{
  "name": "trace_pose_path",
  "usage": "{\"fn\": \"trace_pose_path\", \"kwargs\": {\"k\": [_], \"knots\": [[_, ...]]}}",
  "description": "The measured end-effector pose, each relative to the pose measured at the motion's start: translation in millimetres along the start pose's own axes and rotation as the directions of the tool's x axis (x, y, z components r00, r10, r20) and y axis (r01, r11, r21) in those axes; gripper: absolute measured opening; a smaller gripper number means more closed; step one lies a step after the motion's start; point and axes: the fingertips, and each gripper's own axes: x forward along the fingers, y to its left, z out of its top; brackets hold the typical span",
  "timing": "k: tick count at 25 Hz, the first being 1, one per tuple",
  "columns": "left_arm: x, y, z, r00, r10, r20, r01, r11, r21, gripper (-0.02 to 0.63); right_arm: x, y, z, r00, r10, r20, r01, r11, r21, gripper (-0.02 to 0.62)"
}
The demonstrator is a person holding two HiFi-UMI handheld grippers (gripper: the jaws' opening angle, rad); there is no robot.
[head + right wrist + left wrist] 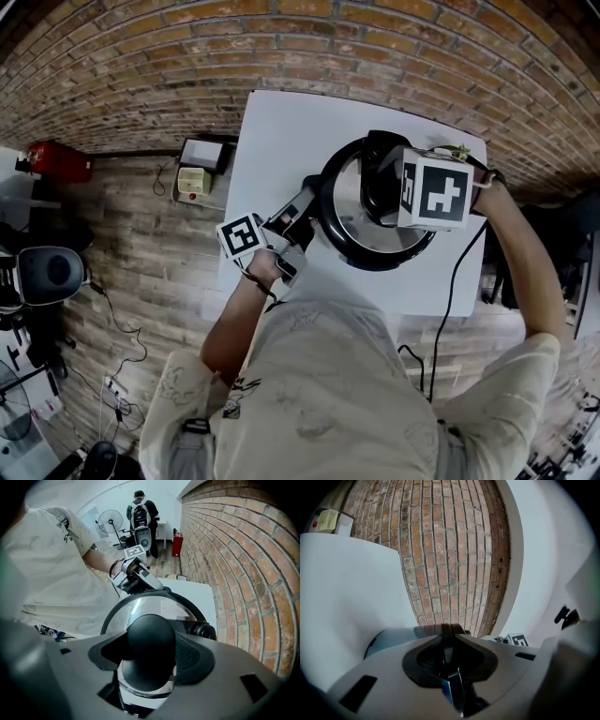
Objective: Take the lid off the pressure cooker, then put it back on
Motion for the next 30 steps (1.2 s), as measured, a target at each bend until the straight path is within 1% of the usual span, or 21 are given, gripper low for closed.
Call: {"fn": "trace_pose_path", "kwargs": {"k": [2,3,4,5,6,7,8,9,10,12,14,15,17,18,20,23,25,26,28,29,30], "knots": [[0.6,-0.3,-0.1,1.000,0.010,-0.004,-0.009,1.000,0.022,0.086,-1.0,-0.7,1.3,1.000,-0.012,0.026,0.012,1.000,-0.017,0.310],[0.4,-0.6,0.2,1.000,0.019,-0.004,-0.019,0.999,0.037,0.092,-1.9,-2.0,1.7,0.999,-0.027,0.040,0.028,0.999,-0.025,0.322],[-0.4,-0.7,1.3,0.999,0.033,0.000,-0.033,0.998,0.057,0.104,-3.1,-3.1,1.6,0.998,-0.043,0.054,0.044,0.999,-0.029,0.361],[-2.0,-0.4,3.5,0.999,0.053,0.005,-0.053,0.995,0.086,0.126,-4.6,-3.2,1.2,0.996,-0.053,0.070,0.055,0.998,-0.026,0.381],[-4.8,0.8,7.1,0.997,0.082,0.009,-0.082,0.988,0.132,0.139,-6.6,-2.5,1.2,0.994,-0.059,0.092,0.060,0.998,-0.017,0.389],[-8.7,2.9,11.8,0.992,0.122,0.014,-0.122,0.973,0.197,0.151,-9.3,-1.6,2.0,0.990,-0.066,0.124,0.067,0.998,-0.003,0.391],[-12.0,3.4,16.5,0.987,0.158,0.019,-0.157,0.952,0.264,0.160,-12.9,-1.1,3.6,0.983,-0.079,0.166,0.077,0.997,0.015,0.393],[-13.3,0.8,20.4,0.984,0.177,0.026,-0.176,0.930,0.322,0.168,-17.5,-1.1,5.4,0.971,-0.098,0.216,0.092,0.995,0.036,0.393],[-13.7,-3.4,24.1,0.981,0.189,0.034,-0.188,0.909,0.373,0.173,-22.8,-1.7,6.6,0.955,-0.123,0.270,0.110,0.992,0.061,0.396],[-14.9,-11.3,33.7,0.974,0.215,0.066,-0.221,0.856,0.468,0.175,-34.2,-5.4,4.9,0.907,-0.186,0.377,0.149,0.981,0.123,0.396],[-17.3,-18.9,42.7,0.964,0.240,0.112,-0.261,0.794,0.549,0.178,-46.7,-7.1,-0.2,0.839,-0.253,0.481,0.170,0.963,0.210,0.394],[-18.8,-23.0,45.0,0.959,0.250,0.134,-0.280,0.761,0.585,0.178,-53.4,-5.3,-4.5,0.798,-0.285,0.530,0.168,0.951,0.259,0.394],[-21.0,-33.4,46.9,0.951,0.260,0.168,-0.304,0.692,0.655,0.178,-67.0,0.1,-15.6,0.707,-0.354,0.613,0.160,0.923,0.349,0.394],[-20.6,-40.1,48.3,0.949,0.258,0.181,-0.310,0.652,0.692,0.178,-73.8,1.5,-22.2,0.659,-0.398,0.638,0.166,0.905,0.393,0.394],[-17.7,-54.8,52.0,0.947,0.247,0.204,-0.312,0.560,0.768,0.178,-87.3,1.9,-37.3,0.560,-0.501,0.660,0.187,0.852,0.489,0.394],[-13.2,-74.9,50.7,0.945,0.227,0.236,-0.313,0.419,0.852,0.178,-105.8,4.6,-61.8,0.404,-0.647,0.646,0.194,0.751,0.631,0.388],[-11.0,-86.7,50.4,0.943,0.205,0.262,-0.319,0.339,0.885,0.178,-113.4,6.0,-76.5,0.317,-0.732,0.603,0.208,0.674,0.709,0.383],[-9.8,-92.2,50.7,0.943,0.192,0.272,-0.320,0.307,0.896,0.178,-116.0,6.1,-83.4,0.280,-0.772,0.571,0.218,0.630,0.745,0.383],[-7.3,-101.8,51.3,0.943,0.169,0.286,-0.322,0.256,0.911,0.178,-120.9,5.9,-97.2,0.207,-0.843,0.496,0.229,0.535,0.813,0.383],[-6.8,-105.9,51.7,0.942,0.159,0.296,-0.327,0.229,0.917,0.178,-122.8,6.2,-103.1,0.172,-0.872,0.458,0.228,0.488,0.843,0.383],[-7.1,-109.8,52.0,0.939,0.149,0.309,-0.334,0.198,0.921,0.178,-123.4,6.9,-107.8,0.145,-0.894,0.423,0.227,0.446,0.865,0.383]]}}
